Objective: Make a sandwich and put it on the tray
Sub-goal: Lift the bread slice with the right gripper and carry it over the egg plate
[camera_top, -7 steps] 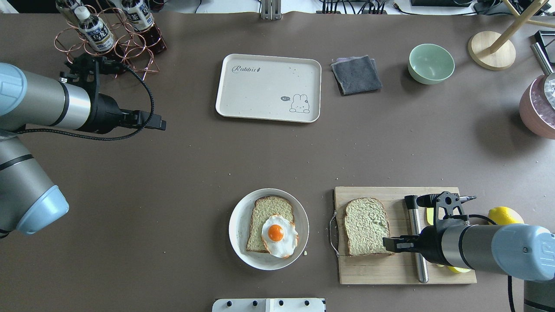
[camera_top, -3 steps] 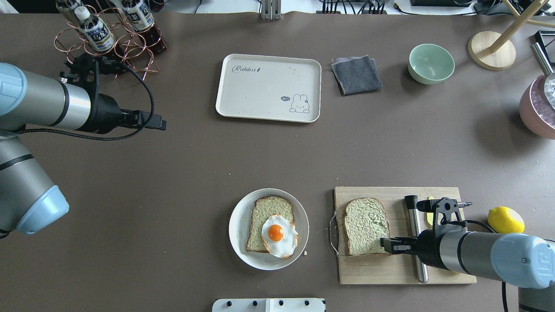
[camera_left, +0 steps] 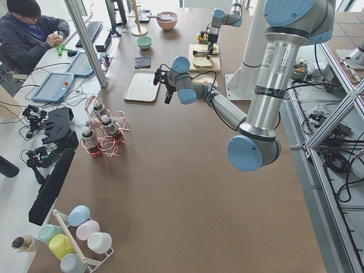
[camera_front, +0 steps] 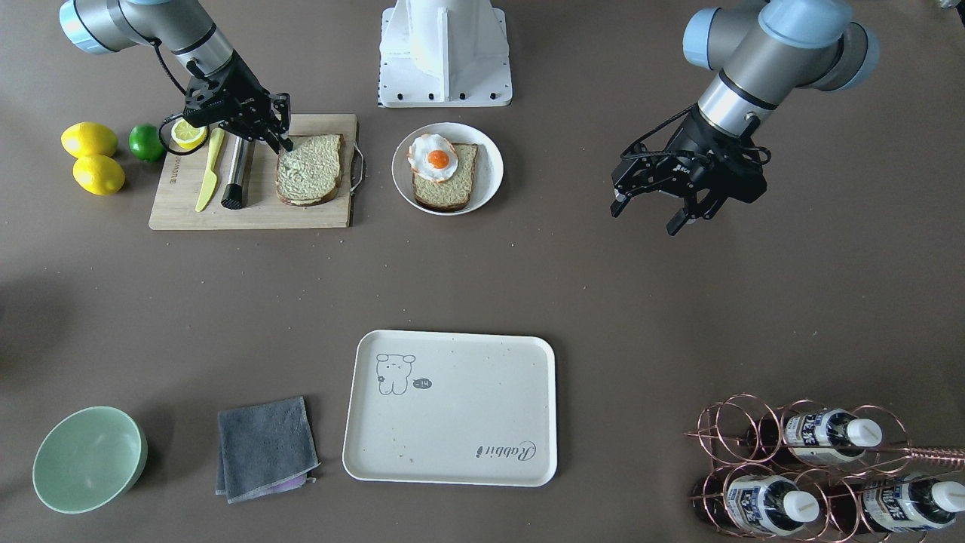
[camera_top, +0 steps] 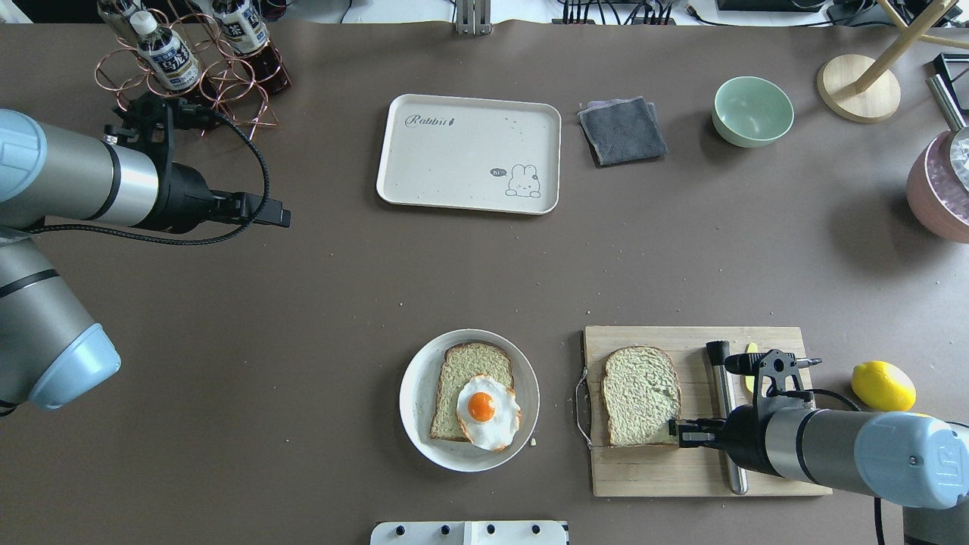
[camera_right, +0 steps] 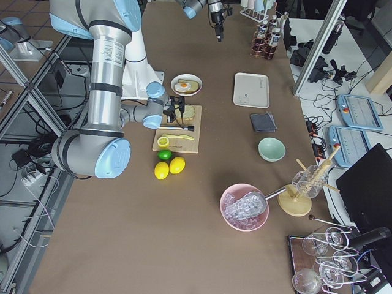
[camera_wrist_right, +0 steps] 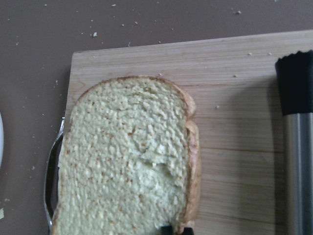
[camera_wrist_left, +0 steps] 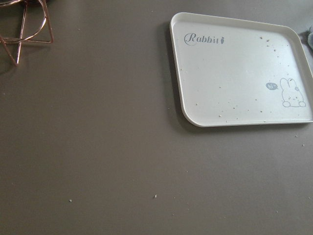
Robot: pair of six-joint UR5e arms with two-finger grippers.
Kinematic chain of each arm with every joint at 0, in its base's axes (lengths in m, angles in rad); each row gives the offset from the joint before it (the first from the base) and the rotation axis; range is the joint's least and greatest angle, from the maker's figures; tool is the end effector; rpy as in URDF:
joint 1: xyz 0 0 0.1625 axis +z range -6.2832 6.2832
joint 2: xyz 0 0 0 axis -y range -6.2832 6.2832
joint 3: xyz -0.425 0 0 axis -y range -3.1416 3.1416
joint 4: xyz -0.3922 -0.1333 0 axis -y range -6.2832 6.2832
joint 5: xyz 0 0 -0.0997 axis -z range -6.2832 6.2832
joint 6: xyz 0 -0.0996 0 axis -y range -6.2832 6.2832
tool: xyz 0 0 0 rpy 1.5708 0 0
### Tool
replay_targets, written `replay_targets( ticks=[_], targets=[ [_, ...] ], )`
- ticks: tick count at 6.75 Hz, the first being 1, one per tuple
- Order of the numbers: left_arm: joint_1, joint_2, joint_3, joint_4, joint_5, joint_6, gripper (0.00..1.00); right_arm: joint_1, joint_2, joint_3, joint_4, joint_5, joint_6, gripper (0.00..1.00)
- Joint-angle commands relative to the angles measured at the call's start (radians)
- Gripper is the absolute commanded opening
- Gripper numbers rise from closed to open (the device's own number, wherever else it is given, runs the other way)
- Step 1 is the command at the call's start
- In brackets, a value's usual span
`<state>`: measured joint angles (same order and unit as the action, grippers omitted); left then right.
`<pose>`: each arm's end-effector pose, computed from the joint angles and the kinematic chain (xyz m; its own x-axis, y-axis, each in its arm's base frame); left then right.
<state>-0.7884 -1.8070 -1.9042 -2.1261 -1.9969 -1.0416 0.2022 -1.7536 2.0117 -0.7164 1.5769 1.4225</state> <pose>0.3256 -0.4583 0.3133 0.4557 0.1936 -0.8688 0.1771 0.9368 0.3016 -0.3999 -0.2174 0.4350 0.4575 -0.0570 0.8874 -0.1293 0.9831 0.1298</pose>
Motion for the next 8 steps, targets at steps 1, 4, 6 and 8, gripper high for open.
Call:
replay_targets(
  ticks=[1, 4, 6, 8],
  targets=[
    [0.0, 0.002, -0.003, 0.0, 0.001, 0.0, 0.99, -0.003, 0.0, 0.013, -0.001, -0.005, 0.003, 0.0],
    [0.0, 0.002, -0.001, 0.0, 0.0, 0.0, 0.99, 0.06, -0.007, 0.126, -0.008, 0.044, 0.001, 0.0],
    [0.001, 0.002, -0.001, -0.002, -0.003, 0.0, 0.99, 0.112, 0.025, 0.157, -0.02, 0.093, 0.001, 0.0],
    [0.001, 0.003, 0.0, -0.002, -0.007, -0.002, 0.99, 0.108, 0.215, 0.156, -0.233, 0.08, 0.018, 0.0]
  ],
)
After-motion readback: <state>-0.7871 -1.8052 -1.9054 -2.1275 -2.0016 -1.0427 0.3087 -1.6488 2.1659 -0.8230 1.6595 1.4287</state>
